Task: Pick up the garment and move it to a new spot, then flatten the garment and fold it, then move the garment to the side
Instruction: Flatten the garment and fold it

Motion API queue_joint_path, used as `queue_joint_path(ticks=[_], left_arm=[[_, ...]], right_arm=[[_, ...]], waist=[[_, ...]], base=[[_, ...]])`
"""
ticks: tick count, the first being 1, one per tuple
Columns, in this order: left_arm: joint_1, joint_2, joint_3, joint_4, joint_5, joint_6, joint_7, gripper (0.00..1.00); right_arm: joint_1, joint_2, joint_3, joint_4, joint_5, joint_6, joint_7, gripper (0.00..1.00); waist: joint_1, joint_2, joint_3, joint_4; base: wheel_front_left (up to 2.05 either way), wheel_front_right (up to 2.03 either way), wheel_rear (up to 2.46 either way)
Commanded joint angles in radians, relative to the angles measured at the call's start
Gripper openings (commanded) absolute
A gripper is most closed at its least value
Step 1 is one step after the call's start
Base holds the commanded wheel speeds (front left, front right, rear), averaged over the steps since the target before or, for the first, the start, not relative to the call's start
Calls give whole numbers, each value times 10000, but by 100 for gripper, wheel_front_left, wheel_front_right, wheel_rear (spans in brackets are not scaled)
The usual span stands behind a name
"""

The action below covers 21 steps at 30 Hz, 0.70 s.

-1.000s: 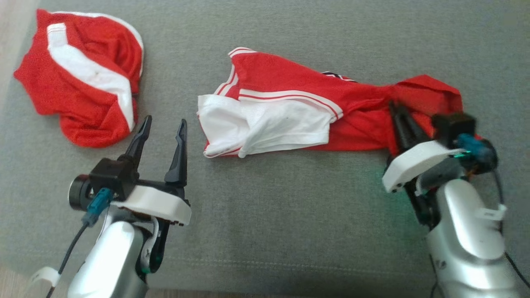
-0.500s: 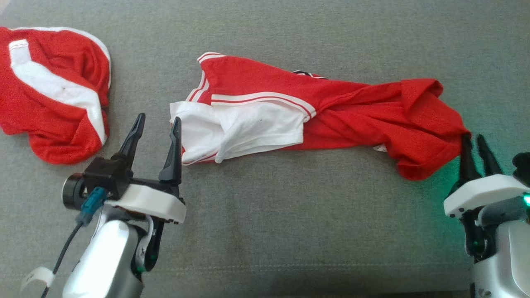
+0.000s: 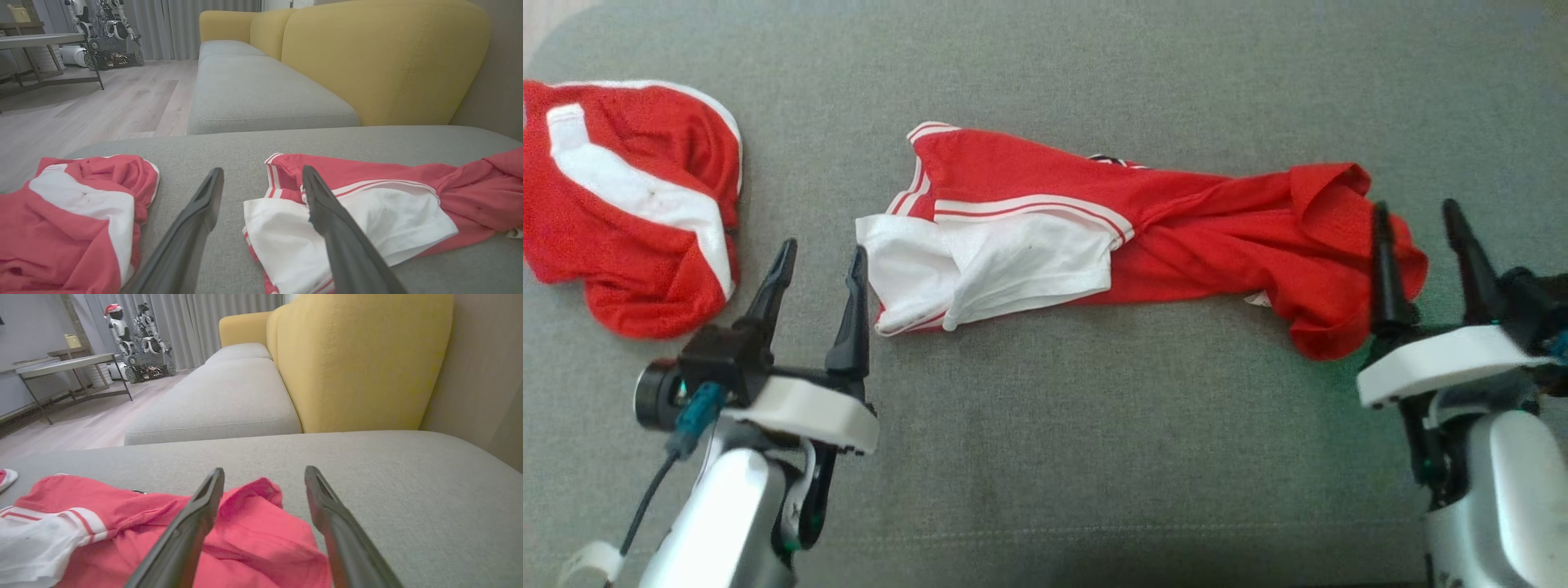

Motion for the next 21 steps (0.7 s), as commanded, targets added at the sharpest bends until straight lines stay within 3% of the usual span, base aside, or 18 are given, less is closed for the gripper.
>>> queue_joint_path(ticks=[1,9,21], left_arm=[[-97,275,427,-338,-28,76,-108,100],[382,348,384,-374,-100,234,6,100],[742,473,261,-597,-130,370,199,100]], right_arm=[[67,-47,424,-525,-109,-7,77,100],[718,-47,1482,-1154,-136,-7,427,100],[1101,-47,1619,-1315,-55,-7,565,100]], waist=[[0,0,-139,9],[0,0,-731,76],[0,0,-1027,175]], base=[[0,0,0],[0,0,0],[0,0,0]])
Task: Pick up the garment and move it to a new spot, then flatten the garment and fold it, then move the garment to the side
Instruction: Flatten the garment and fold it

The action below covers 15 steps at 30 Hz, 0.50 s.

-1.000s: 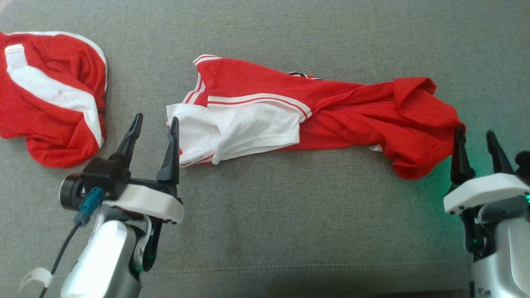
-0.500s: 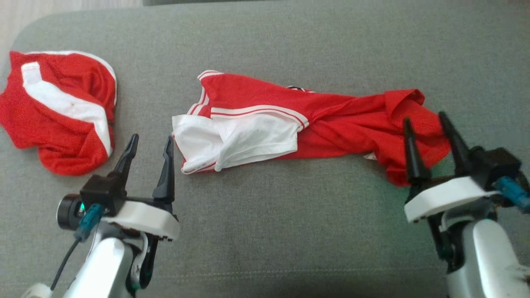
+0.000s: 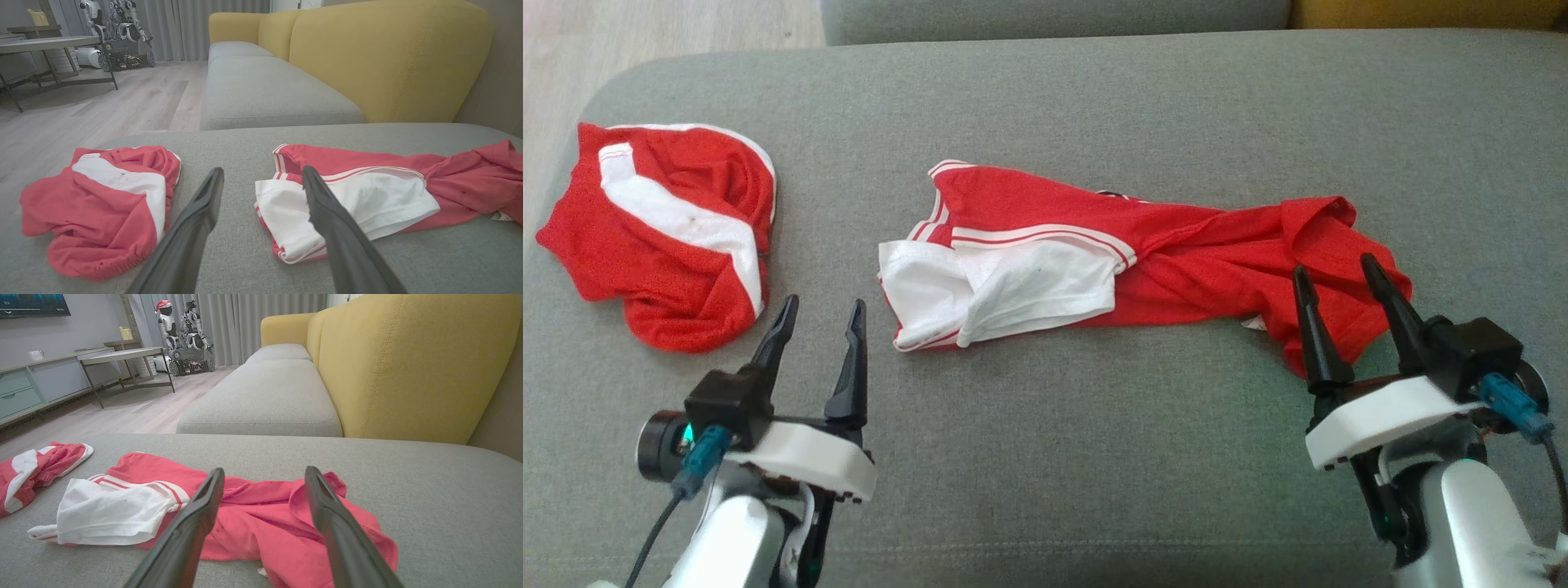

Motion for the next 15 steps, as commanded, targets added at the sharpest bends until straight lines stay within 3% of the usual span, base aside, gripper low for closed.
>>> queue_joint_path(ticks=[1,10,15], left_arm=[[-271,263,327,-355,-28,100,1,100],[-308,277,257,-441,-42,143,29,100],[-507,265,219,-496,-36,135,25,100]], right_arm=[[-94,-45,206,-410,78,-7,38,100],[-171,-45,103,-243,181,-7,70,100],[-826,-45,-223,596,113,-7,131,100]], waist=[[0,0,1,9],[0,0,79,44],[0,0,382,100]], base=[[0,0,0],[0,0,0],[0,0,0]])
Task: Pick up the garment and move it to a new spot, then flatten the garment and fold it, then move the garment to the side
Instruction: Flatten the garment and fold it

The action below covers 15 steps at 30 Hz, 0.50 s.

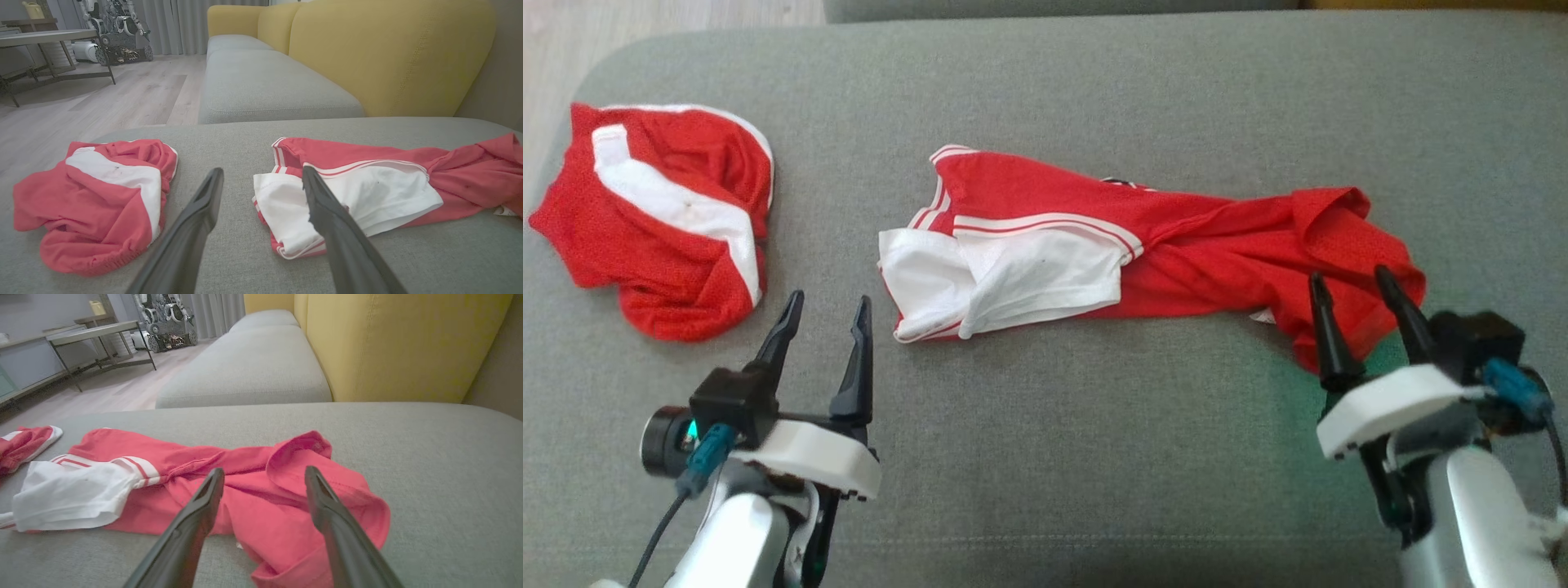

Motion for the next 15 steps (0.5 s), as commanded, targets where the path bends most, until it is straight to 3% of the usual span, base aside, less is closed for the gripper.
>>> queue_joint_path(ticks=[1,13,14,15], left_arm=[[-535,225,338,-352,-33,41,15,100],[-1187,90,235,-154,5,-132,-146,100],[-1205,77,246,-130,-1,-130,-161,100],[-1215,66,260,-110,-6,-125,-176,100]], right_arm=[[-828,-45,148,-33,-72,-7,-15,100],[-3444,-45,-1,3403,-727,-7,168,100],[-3546,-45,7,3565,-706,-7,183,46],[-3635,-45,7,3667,-705,-7,156,10]], waist=[[0,0,183,54],[0,0,1039,287],[0,0,1066,268],[0,0,1083,244]], base=[[0,0,0],[0,0,0],[0,0,0],[0,0,0]])
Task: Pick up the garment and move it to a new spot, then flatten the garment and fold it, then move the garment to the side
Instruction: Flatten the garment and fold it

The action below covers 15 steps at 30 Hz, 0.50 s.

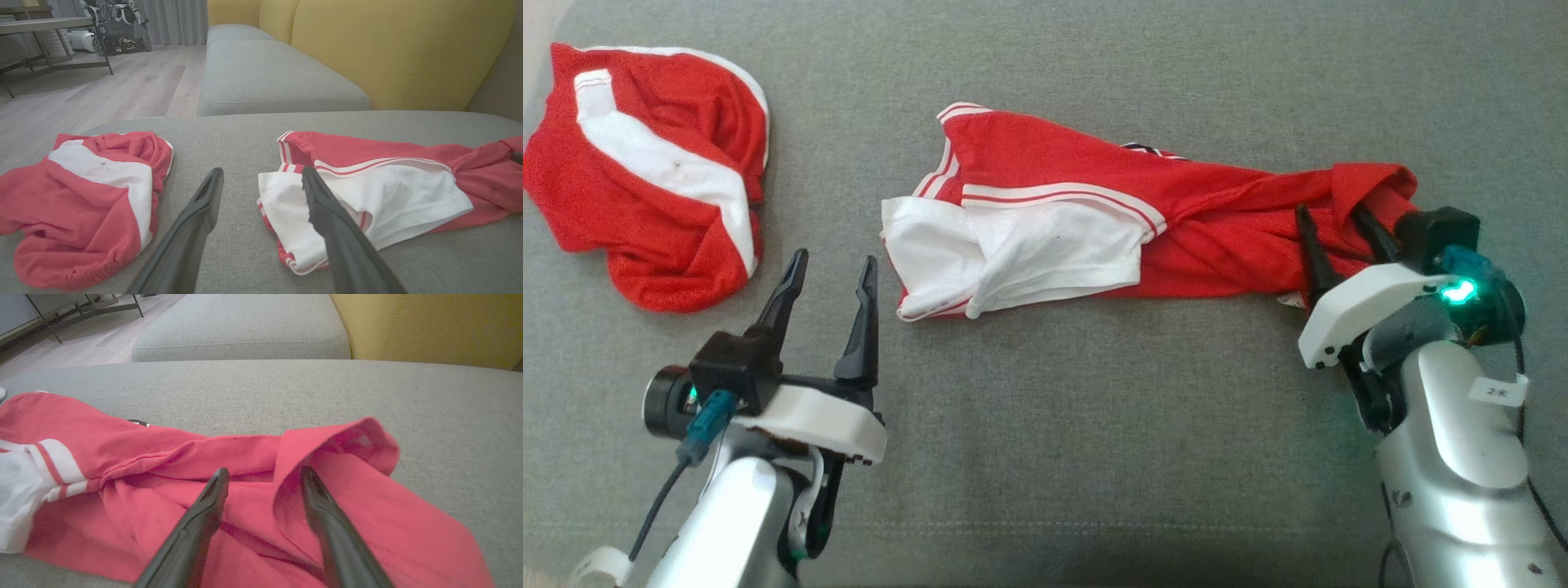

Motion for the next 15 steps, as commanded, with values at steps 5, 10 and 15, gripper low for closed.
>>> queue_joint_path(ticks=[5,10,15], left_arm=[[-443,101,426,-204,-14,-10,-131,100],[-542,93,450,-247,11,-32,-165,100],[-772,87,427,-281,61,-135,-189,100]], right_arm=[[-528,-22,-140,-307,17,-7,-298,0],[-640,-235,-1089,-769,-30,-7,-183,0],[-832,-756,-1955,-608,126,-7,310,0]], waist=[[0,0,93,-173],[0,0,262,-274],[0,0,604,-219]], base=[[0,0,0],[0,0,0],[0,0,0]])
